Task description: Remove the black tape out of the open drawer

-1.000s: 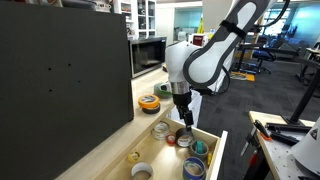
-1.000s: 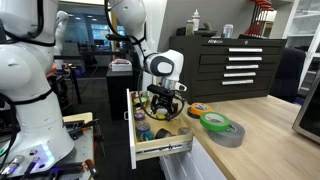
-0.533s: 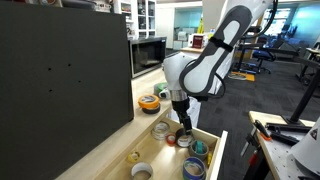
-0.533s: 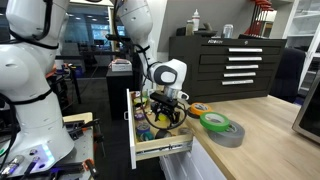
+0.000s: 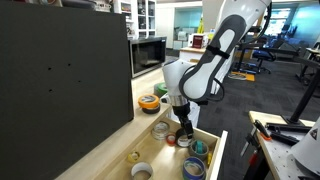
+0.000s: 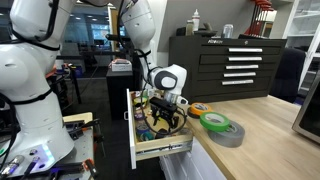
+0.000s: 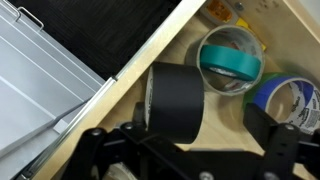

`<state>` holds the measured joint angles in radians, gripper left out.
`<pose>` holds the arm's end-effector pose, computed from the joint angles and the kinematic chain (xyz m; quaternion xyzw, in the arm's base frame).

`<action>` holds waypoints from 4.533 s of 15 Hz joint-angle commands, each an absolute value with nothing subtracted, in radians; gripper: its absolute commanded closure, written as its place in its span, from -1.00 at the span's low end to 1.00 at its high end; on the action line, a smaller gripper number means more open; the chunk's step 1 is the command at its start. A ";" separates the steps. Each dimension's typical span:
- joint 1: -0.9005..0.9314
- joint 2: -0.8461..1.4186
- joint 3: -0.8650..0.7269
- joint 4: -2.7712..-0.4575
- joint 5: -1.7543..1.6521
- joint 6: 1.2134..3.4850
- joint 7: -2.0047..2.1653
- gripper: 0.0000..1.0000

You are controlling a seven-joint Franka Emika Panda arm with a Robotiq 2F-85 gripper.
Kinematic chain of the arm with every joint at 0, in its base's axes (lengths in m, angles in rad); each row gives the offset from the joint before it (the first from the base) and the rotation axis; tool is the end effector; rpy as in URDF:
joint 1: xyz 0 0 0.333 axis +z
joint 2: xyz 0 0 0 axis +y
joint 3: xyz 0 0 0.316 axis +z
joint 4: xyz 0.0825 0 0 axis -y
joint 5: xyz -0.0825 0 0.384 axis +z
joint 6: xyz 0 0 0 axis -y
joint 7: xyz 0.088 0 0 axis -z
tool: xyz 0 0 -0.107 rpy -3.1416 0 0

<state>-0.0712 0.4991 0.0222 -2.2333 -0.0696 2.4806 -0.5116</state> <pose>0.5102 -0.0239 0.1260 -0.9585 -0.2558 0.1238 0.0228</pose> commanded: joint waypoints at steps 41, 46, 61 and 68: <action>-0.092 0.188 0.103 -2.410 -0.146 2.525 -0.582 0.95; -0.049 0.023 0.087 -2.420 -0.172 2.479 -0.559 0.95; -0.058 0.296 0.031 -1.996 -0.188 2.440 -0.630 0.95; -0.096 0.446 0.022 -1.869 -0.199 2.420 -0.673 0.95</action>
